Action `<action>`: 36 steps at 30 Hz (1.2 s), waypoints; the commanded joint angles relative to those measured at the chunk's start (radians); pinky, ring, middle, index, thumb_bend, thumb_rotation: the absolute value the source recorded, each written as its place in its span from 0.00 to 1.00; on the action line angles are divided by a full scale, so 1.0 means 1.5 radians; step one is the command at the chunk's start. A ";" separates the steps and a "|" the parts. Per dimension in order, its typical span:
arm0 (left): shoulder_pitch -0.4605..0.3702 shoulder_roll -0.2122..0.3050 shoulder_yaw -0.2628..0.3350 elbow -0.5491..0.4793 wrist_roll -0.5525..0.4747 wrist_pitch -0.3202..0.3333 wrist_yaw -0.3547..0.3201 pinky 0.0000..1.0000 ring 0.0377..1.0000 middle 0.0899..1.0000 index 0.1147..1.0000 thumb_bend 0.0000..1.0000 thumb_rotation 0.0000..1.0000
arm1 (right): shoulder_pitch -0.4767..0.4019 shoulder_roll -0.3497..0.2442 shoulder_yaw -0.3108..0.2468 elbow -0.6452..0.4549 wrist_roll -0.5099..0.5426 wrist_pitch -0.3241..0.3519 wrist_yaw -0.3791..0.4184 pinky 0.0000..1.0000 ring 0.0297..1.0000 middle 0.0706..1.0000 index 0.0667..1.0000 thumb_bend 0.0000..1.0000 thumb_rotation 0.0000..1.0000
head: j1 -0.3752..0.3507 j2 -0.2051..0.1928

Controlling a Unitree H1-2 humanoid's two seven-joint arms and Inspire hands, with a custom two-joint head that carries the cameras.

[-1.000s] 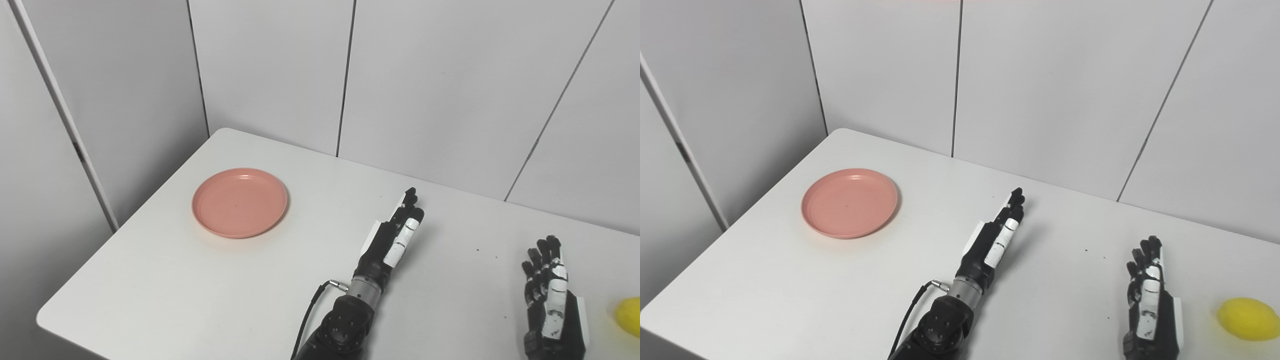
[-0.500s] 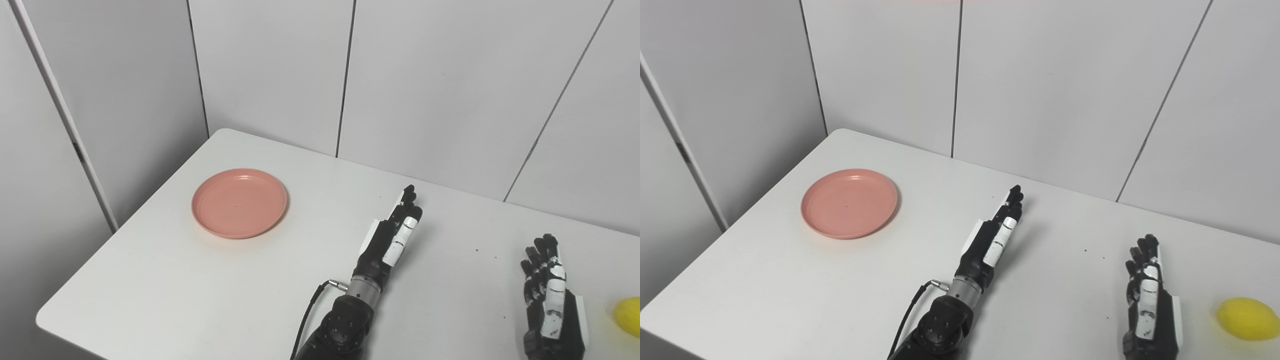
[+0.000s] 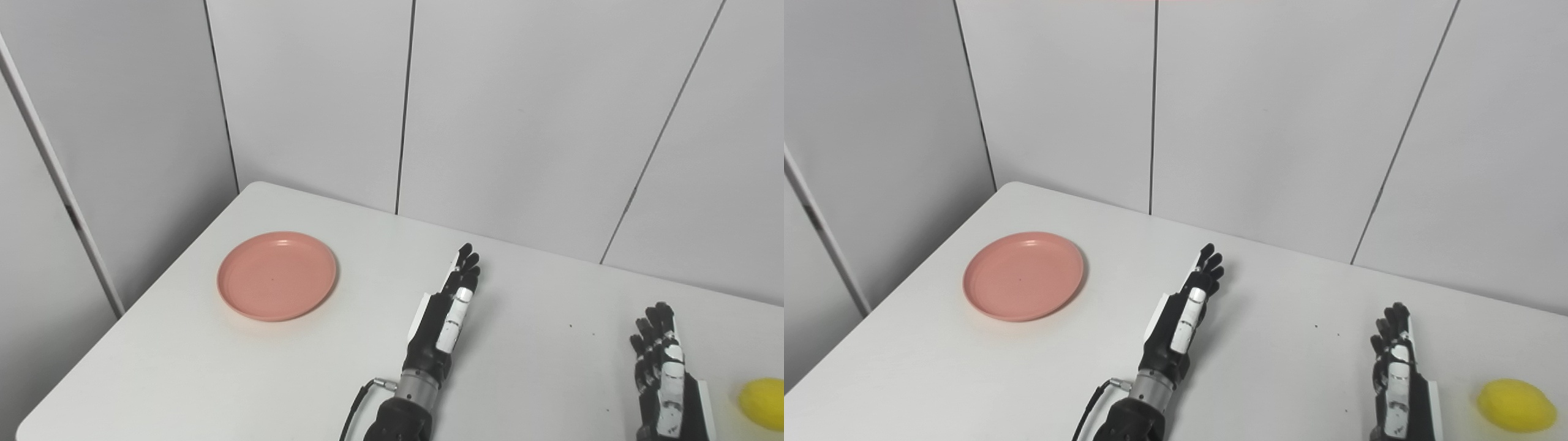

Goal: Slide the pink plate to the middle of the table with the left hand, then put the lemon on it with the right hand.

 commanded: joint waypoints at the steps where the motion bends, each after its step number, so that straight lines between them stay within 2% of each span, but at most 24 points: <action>1: 0.029 0.013 0.009 -0.009 -0.010 0.007 -0.008 0.98 0.96 0.97 0.96 0.66 1.00 | 0.031 0.001 -0.007 0.012 0.004 -0.026 0.002 1.00 0.98 0.98 0.97 0.70 1.00 | -0.001 0.000; 7: 0.018 0.033 0.026 -0.085 -0.015 0.057 -0.005 0.94 0.93 0.93 0.92 0.67 1.00 | 0.023 -0.004 -0.008 0.020 0.004 -0.027 0.006 1.00 0.99 0.98 0.99 0.69 1.00 | 0.016 -0.006; 12: 0.009 0.055 0.048 -0.127 0.003 0.064 0.007 0.90 0.89 0.89 0.87 0.67 1.00 | 0.022 -0.006 -0.006 0.019 0.005 -0.019 0.009 1.00 1.00 0.99 1.00 0.69 1.00 | 0.019 -0.008; 16: 0.005 0.077 0.070 -0.177 0.010 0.113 0.017 0.89 0.86 0.86 0.84 0.71 1.00 | 0.024 -0.005 -0.008 0.016 0.008 -0.027 0.008 1.00 0.99 0.99 0.99 0.67 1.00 | 0.046 -0.009; 23: 0.004 0.112 0.117 -0.238 0.006 0.156 0.029 0.83 0.82 0.82 0.79 0.71 1.00 | 0.029 -0.008 -0.009 0.006 0.013 -0.013 0.010 1.00 1.00 0.99 0.99 0.65 1.00 | 0.066 -0.009; 28: -0.001 0.135 0.138 -0.246 0.010 0.152 0.032 0.79 0.79 0.79 0.77 0.71 1.00 | 0.028 -0.012 -0.008 0.001 0.017 -0.001 0.014 1.00 1.00 0.99 1.00 0.66 1.00 | 0.082 -0.012; 31: -0.004 0.151 0.152 -0.241 -0.001 0.148 0.030 0.81 0.78 0.78 0.76 0.72 1.00 | 0.026 -0.014 -0.008 0.000 0.019 0.004 0.015 1.00 1.00 1.00 1.00 0.66 1.00 | 0.086 -0.014; 36: -0.005 0.182 0.186 -0.221 -0.011 0.142 0.034 0.83 0.80 0.79 0.77 0.69 1.00 | 0.026 -0.018 -0.004 -0.003 0.020 0.004 0.018 1.00 1.00 1.00 1.00 0.67 1.00 | 0.097 -0.016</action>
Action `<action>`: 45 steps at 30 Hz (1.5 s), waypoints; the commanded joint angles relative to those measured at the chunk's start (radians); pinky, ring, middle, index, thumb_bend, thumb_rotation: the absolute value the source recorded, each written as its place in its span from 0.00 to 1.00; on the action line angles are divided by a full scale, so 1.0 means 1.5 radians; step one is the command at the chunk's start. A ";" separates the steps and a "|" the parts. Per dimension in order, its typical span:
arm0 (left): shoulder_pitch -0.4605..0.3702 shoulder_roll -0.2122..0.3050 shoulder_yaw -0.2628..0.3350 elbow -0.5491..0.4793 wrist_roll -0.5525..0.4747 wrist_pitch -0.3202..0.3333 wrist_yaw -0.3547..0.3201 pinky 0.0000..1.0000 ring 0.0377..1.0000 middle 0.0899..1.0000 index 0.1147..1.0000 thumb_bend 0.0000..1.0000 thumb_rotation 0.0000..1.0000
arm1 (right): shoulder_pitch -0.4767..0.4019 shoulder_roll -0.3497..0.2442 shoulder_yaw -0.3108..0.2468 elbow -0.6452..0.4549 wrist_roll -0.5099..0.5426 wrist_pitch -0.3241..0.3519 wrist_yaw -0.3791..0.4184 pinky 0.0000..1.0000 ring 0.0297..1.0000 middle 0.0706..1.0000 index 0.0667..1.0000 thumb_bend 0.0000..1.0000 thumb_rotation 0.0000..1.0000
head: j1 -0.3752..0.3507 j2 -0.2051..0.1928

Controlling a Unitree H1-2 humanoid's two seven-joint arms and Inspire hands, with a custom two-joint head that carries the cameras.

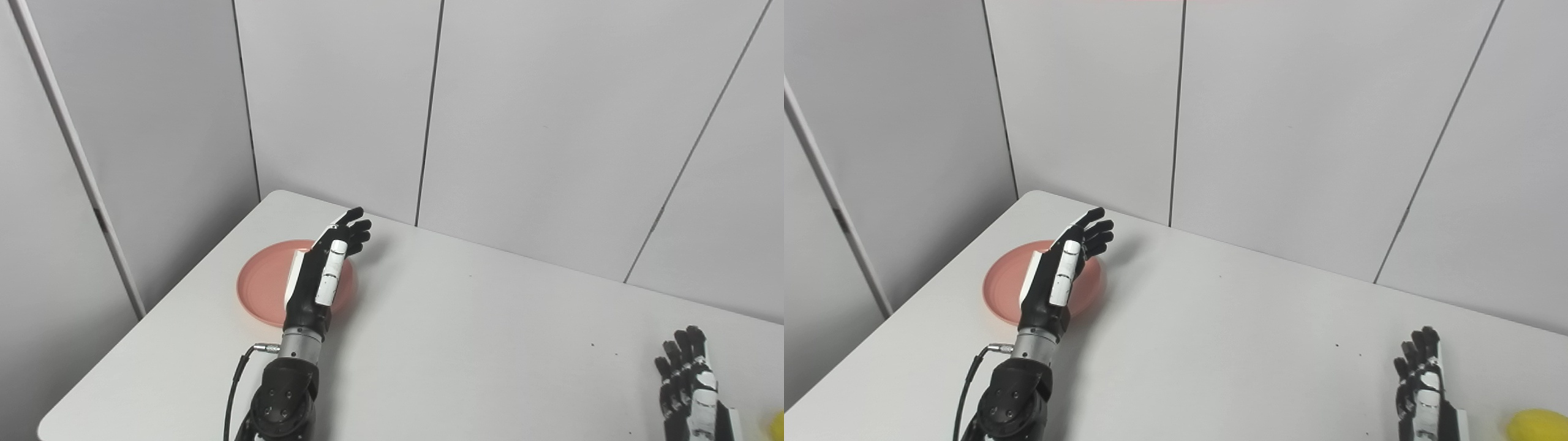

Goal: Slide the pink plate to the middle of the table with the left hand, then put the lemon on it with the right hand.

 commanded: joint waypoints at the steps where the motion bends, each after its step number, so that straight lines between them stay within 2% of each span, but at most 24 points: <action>1: -0.028 0.027 0.016 0.001 -0.004 -0.022 0.009 0.83 0.80 0.79 0.77 0.68 1.00 | 0.023 -0.012 -0.003 0.010 -0.002 0.003 0.011 1.00 1.00 1.00 1.00 0.67 1.00 | 0.003 0.001; 6: -0.040 0.065 0.053 0.019 -0.008 -0.011 0.017 0.83 0.80 0.78 0.76 0.71 1.00 | 0.022 -0.008 0.000 0.005 -0.006 0.007 0.006 1.00 1.00 1.00 1.00 0.65 1.00 | 0.006 0.002; 9: -0.049 0.087 0.076 0.030 -0.012 -0.018 0.023 0.79 0.78 0.77 0.75 0.71 1.00 | 0.017 -0.008 0.000 0.009 -0.006 0.008 0.005 1.00 1.00 1.00 1.00 0.65 1.00 | 0.011 0.000; 15: -0.064 0.127 0.110 0.065 -0.027 -0.024 0.026 0.78 0.79 0.78 0.76 0.70 1.00 | 0.006 -0.009 0.000 0.019 -0.008 0.005 0.005 1.00 1.00 1.00 1.00 0.67 1.00 | 0.018 -0.009; 20: -0.067 0.159 0.137 0.098 -0.025 -0.011 0.034 0.78 0.78 0.77 0.76 0.73 1.00 | 0.002 -0.006 -0.001 0.018 -0.007 0.012 0.002 1.00 1.00 1.00 1.00 0.67 1.00 | 0.020 -0.011; 24: -0.071 0.174 0.144 0.137 -0.018 -0.035 0.040 0.77 0.77 0.77 0.76 0.71 1.00 | 0.001 -0.005 -0.002 0.017 -0.007 0.013 0.001 1.00 1.00 1.00 1.00 0.67 1.00 | 0.029 -0.016; 28: -0.076 0.189 0.151 0.169 -0.013 -0.025 0.056 0.76 0.77 0.77 0.75 0.70 1.00 | 0.005 -0.008 -0.002 0.013 -0.006 0.016 0.005 1.00 1.00 1.00 1.00 0.68 1.00 | 0.034 -0.017; 35: -0.072 0.212 0.165 0.208 -0.061 -0.048 0.032 0.80 0.80 0.78 0.77 0.69 1.00 | 0.005 -0.016 -0.001 0.017 -0.004 0.006 0.014 1.00 1.00 1.00 1.00 0.70 1.00 | 0.050 -0.021; 41: -0.069 0.217 0.160 0.235 -0.086 -0.056 0.028 0.80 0.80 0.79 0.77 0.70 1.00 | 0.009 -0.015 -0.001 0.011 -0.001 0.007 0.014 1.00 1.00 1.00 1.00 0.70 1.00 | 0.058 -0.021; 45: -0.074 0.214 0.152 0.255 -0.089 -0.057 0.028 0.81 0.80 0.79 0.76 0.71 1.00 | 0.014 -0.009 -0.006 -0.001 0.005 0.022 0.005 1.00 1.00 0.99 0.99 0.65 1.00 | 0.058 -0.019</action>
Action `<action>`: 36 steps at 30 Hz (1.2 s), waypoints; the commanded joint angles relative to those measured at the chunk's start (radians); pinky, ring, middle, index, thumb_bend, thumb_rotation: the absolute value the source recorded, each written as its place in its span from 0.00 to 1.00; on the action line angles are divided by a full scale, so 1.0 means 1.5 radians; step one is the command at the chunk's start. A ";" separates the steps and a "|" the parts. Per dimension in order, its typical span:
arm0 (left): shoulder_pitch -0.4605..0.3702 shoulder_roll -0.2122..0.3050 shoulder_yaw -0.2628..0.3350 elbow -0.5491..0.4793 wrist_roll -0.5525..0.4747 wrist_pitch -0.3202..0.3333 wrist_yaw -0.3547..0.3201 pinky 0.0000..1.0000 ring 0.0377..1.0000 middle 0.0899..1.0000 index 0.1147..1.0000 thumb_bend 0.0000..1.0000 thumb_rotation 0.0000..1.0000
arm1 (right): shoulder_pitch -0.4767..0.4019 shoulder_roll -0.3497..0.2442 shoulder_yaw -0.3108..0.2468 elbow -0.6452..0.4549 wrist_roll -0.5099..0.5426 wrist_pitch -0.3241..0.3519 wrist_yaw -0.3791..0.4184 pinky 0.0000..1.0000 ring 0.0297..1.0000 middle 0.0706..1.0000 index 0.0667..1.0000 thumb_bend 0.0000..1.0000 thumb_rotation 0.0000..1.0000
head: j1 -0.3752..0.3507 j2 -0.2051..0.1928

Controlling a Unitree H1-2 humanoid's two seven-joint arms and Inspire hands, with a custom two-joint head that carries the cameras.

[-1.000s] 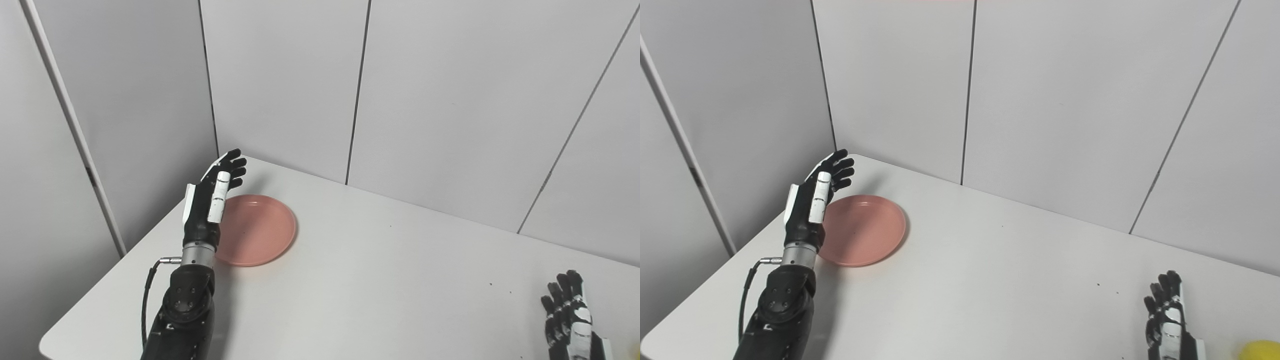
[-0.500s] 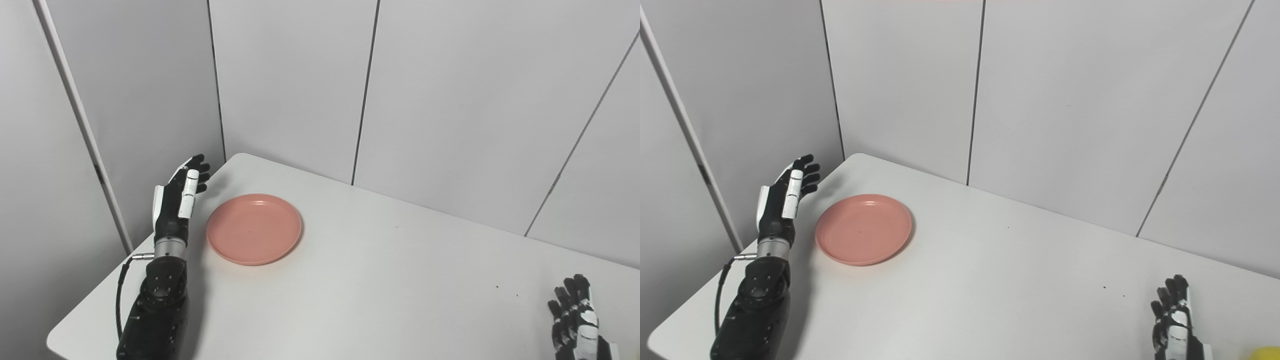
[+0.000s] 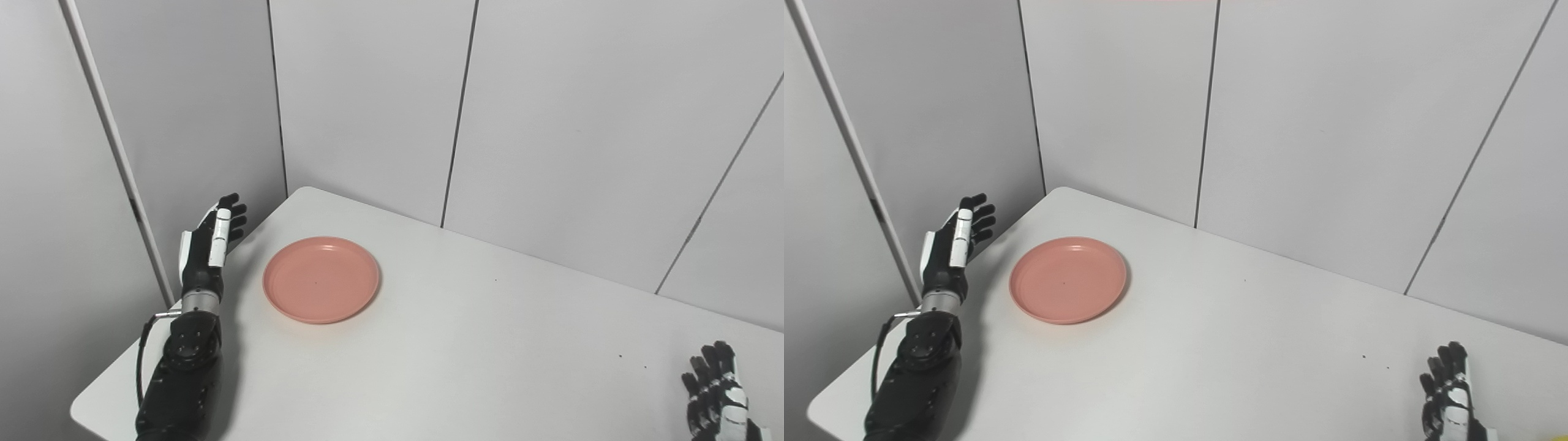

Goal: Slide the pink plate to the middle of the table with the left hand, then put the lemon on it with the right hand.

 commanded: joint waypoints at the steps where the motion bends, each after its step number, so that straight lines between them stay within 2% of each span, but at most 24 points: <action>1: -0.026 0.015 -0.003 -0.001 -0.006 -0.034 -0.007 0.81 0.80 0.79 0.76 0.71 1.00 | 0.019 0.000 -0.007 -0.003 0.003 0.011 0.000 1.00 1.00 0.99 0.99 0.64 1.00 | 0.000 0.001; 7: -0.039 0.007 -0.023 0.040 -0.011 -0.076 -0.019 0.79 0.79 0.78 0.76 0.71 1.00 | 0.022 0.003 -0.013 -0.012 0.002 0.011 -0.008 1.00 0.99 0.97 0.98 0.63 1.00 | 0.002 0.005; 14: -0.041 -0.008 -0.056 0.055 -0.009 -0.072 -0.023 0.81 0.81 0.80 0.79 0.71 1.00 | 0.022 0.003 -0.020 -0.010 0.002 0.005 -0.014 1.00 0.98 0.97 0.97 0.64 1.00 | 0.001 0.006; 19: -0.039 -0.016 -0.072 0.062 0.000 -0.072 -0.023 0.80 0.80 0.79 0.78 0.70 1.00 | 0.022 0.003 -0.022 -0.011 0.001 0.001 -0.013 1.00 0.97 0.96 0.97 0.64 1.00 | 0.002 0.009; 24: -0.036 -0.025 -0.089 0.064 0.006 -0.068 -0.025 0.86 0.83 0.81 0.80 0.70 1.00 | 0.024 0.004 -0.024 -0.014 0.001 0.005 -0.015 1.00 0.96 0.95 0.96 0.64 1.00 | 0.002 0.012; 31: -0.030 -0.045 -0.101 0.049 0.000 -0.044 -0.024 0.87 0.85 0.83 0.80 0.70 1.00 | 0.025 0.003 -0.024 -0.018 0.003 0.010 -0.013 1.00 0.97 0.96 0.96 0.64 1.00 | 0.003 0.014; 36: -0.024 -0.054 -0.109 0.039 0.010 -0.045 -0.018 0.84 0.83 0.81 0.78 0.68 1.00 | 0.027 0.006 -0.023 -0.026 0.002 0.015 -0.016 1.00 0.97 0.96 0.96 0.65 1.00 | 0.000 0.016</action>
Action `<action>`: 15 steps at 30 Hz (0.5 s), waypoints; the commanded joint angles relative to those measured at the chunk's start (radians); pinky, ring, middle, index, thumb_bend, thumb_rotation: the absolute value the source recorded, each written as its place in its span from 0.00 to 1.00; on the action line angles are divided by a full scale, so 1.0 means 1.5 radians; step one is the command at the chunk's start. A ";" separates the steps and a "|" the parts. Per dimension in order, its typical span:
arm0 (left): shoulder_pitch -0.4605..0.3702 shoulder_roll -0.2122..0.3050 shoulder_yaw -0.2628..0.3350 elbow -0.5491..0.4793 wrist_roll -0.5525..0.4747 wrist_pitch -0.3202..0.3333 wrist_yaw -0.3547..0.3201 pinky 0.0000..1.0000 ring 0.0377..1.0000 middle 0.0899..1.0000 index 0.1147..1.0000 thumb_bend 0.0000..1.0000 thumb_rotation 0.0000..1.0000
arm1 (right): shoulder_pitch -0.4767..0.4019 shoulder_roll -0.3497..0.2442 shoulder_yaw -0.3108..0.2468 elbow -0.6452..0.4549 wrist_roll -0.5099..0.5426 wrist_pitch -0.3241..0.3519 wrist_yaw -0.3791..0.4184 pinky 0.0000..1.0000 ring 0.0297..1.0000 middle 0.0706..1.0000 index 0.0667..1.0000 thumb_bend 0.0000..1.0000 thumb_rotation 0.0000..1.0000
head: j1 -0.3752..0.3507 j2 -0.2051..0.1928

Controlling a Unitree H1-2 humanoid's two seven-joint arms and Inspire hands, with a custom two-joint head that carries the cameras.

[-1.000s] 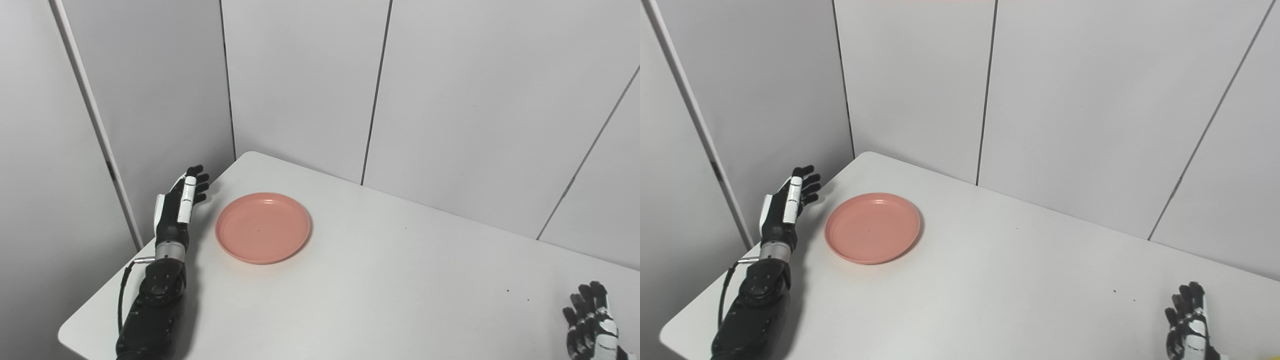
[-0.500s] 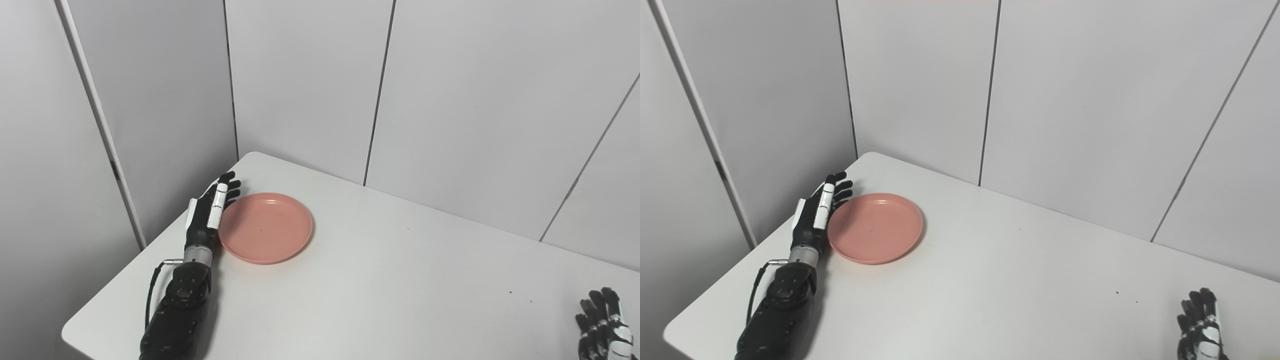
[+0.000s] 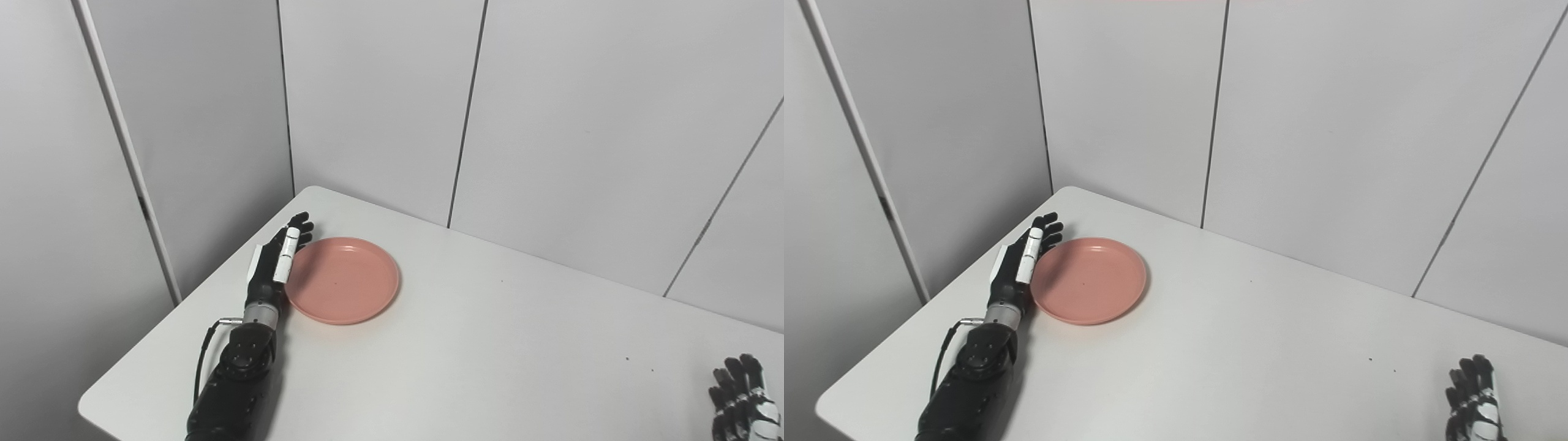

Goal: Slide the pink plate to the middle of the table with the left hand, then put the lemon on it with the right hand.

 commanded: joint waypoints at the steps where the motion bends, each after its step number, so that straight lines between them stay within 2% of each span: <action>1: -0.001 -0.007 -0.009 -0.005 0.015 -0.010 -0.002 0.84 0.83 0.81 0.78 0.69 1.00 | 0.012 0.002 -0.004 -0.008 0.000 0.010 -0.002 1.00 0.97 0.96 0.96 0.65 1.00 | -0.003 0.002; 8: 0.013 -0.023 -0.035 -0.036 0.021 -0.012 -0.018 0.83 0.83 0.81 0.79 0.67 1.00 | 0.017 0.003 -0.001 -0.016 -0.015 0.005 -0.009 1.00 0.96 0.95 0.96 0.65 1.00 | -0.020 0.010; 12: 0.017 -0.038 -0.051 -0.066 0.024 0.012 -0.020 0.84 0.83 0.82 0.80 0.70 1.00 | 0.020 0.005 0.001 -0.022 -0.017 0.009 -0.009 1.00 0.97 0.96 0.97 0.65 1.00 | -0.037 0.019; 15: 0.015 -0.053 -0.065 -0.072 0.025 0.009 -0.025 0.84 0.82 0.82 0.80 0.67 1.00 | 0.021 0.000 0.007 -0.026 -0.017 0.018 -0.001 1.00 0.99 0.98 0.98 0.67 1.00 | -0.048 0.022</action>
